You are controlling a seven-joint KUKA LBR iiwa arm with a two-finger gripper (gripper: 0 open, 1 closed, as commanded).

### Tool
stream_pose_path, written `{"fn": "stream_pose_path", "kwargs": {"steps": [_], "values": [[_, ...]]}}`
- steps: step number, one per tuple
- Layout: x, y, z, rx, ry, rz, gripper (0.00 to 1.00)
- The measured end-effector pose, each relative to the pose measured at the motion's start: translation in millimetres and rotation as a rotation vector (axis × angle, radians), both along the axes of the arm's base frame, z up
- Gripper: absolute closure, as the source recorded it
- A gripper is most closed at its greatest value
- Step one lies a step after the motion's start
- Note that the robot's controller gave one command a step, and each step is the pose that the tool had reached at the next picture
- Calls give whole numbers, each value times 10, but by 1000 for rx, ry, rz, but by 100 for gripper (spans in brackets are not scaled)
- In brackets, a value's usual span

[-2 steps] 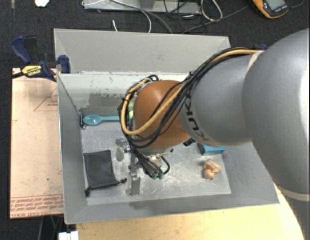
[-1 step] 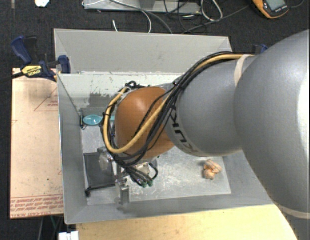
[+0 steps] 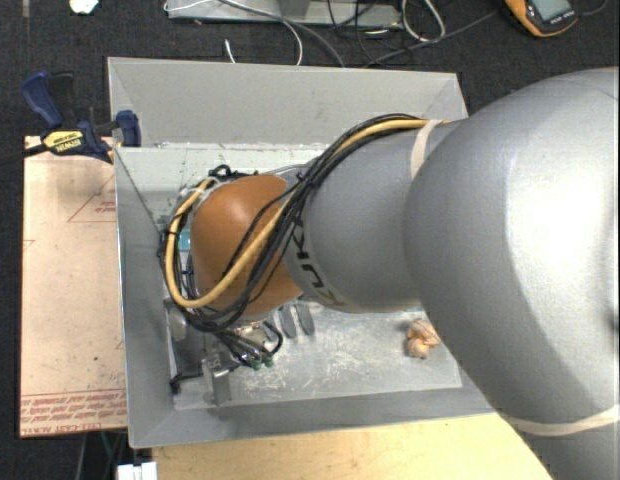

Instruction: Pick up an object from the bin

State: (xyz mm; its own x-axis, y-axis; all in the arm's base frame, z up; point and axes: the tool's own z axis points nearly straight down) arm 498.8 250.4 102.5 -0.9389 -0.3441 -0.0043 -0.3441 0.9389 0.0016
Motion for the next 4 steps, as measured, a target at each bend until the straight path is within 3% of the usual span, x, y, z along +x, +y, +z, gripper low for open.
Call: {"fn": "stream_pose_path", "kwargs": {"steps": [1, 2, 4], "values": [[217, -374, -344, 0, -4, -56, 0], [102, -431, -323, 4, -1, 44, 100], [103, -429, -305, 5, -1, 43, 100]]}}
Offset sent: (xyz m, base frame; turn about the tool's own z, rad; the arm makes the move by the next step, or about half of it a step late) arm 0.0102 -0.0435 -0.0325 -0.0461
